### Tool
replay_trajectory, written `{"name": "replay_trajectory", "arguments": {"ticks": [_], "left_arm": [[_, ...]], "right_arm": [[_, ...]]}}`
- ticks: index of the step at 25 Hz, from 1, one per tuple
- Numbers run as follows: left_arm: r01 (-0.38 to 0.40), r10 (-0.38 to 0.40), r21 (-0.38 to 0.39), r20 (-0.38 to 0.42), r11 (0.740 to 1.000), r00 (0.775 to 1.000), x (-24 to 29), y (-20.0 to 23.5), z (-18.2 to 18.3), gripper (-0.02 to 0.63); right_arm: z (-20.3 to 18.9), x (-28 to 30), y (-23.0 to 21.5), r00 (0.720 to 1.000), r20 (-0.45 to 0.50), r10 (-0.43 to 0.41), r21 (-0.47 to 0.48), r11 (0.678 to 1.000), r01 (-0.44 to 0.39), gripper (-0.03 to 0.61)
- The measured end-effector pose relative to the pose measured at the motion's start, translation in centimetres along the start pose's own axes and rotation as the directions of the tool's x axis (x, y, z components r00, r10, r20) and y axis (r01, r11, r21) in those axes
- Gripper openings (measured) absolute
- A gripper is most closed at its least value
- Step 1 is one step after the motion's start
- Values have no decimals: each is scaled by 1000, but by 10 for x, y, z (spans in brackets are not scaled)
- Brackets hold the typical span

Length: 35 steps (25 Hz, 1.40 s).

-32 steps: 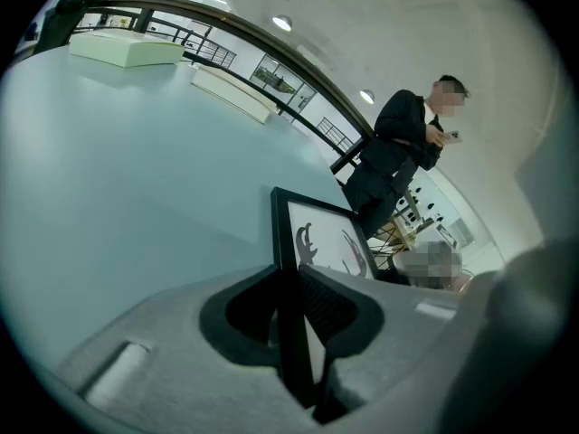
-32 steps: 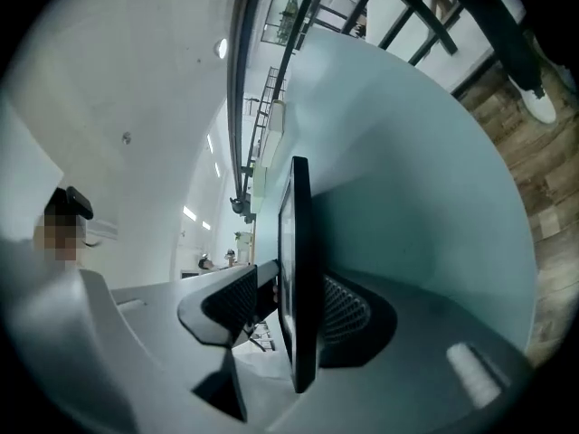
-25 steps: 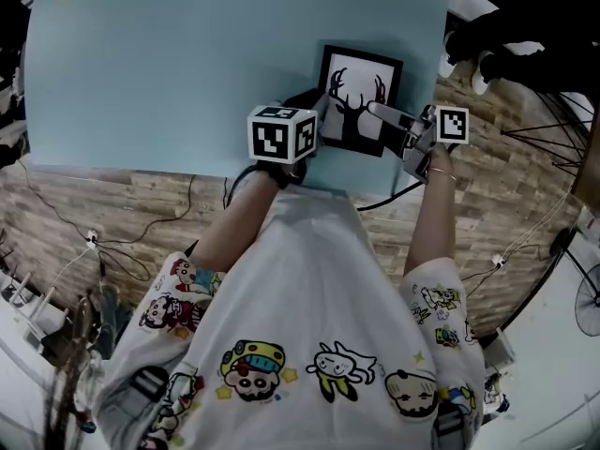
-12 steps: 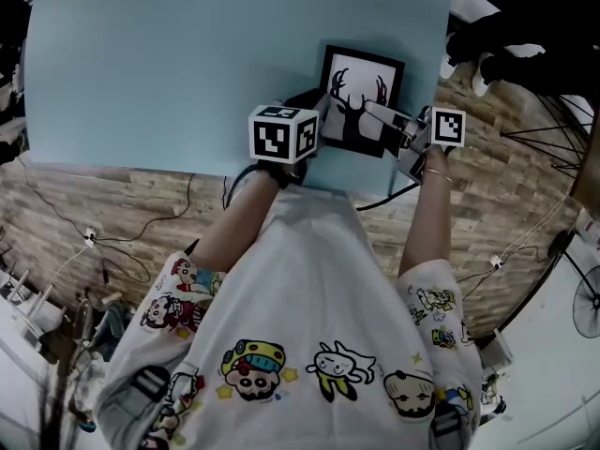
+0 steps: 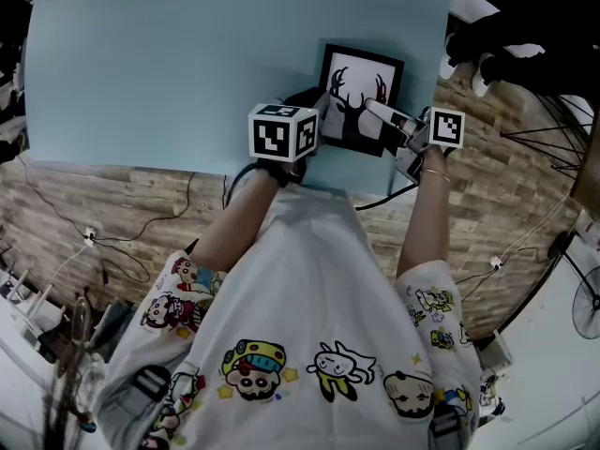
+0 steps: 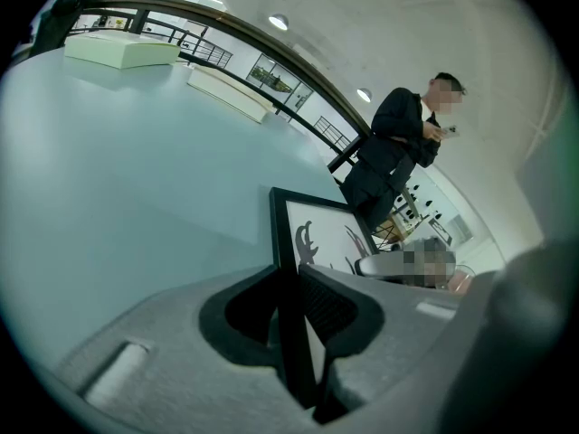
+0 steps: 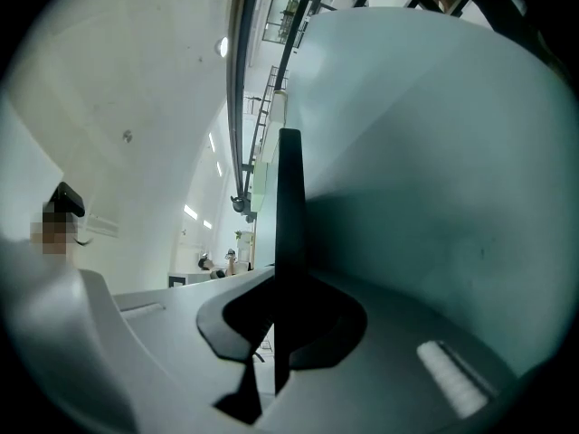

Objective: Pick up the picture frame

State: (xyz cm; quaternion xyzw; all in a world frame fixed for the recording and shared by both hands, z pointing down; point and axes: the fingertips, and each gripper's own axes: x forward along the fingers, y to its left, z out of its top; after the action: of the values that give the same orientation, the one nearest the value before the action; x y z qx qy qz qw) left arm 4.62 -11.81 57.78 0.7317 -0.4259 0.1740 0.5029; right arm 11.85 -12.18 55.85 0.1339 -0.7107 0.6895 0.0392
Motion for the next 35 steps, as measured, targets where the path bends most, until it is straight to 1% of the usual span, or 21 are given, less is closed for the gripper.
{"name": "replay_trajectory", "arguments": {"ticks": [11, 13, 16, 21, 28, 35], "left_arm": [[-2, 2, 6, 16, 1000, 1000, 3, 1, 2, 74], [-1, 0, 11, 28, 1000, 1000, 1, 1, 3, 77], [11, -11, 8, 48, 1000, 999, -5, 3, 7, 112], [25, -26, 12, 104, 1000, 994, -22, 5, 26, 115], [23, -36, 73, 179, 997, 983, -47, -2, 48, 114], [45, -82, 151, 249, 988, 965, -78, -28, 66, 115]], "right_arm": [[2, -2, 2, 999, 40, 19, 2, 1000, -19, 23], [2, -2, 5, 999, 47, 21, -1, 1000, -21, 21], [1, -3, 10, 998, 60, 24, -11, 1000, -23, 21], [1, -3, 20, 996, 84, 20, -33, 999, -18, 21], [4, -6, 40, 992, 128, 14, -99, 995, -2, 21], [6, -8, 75, 983, 182, 16, -190, 982, 20, 21]]}}
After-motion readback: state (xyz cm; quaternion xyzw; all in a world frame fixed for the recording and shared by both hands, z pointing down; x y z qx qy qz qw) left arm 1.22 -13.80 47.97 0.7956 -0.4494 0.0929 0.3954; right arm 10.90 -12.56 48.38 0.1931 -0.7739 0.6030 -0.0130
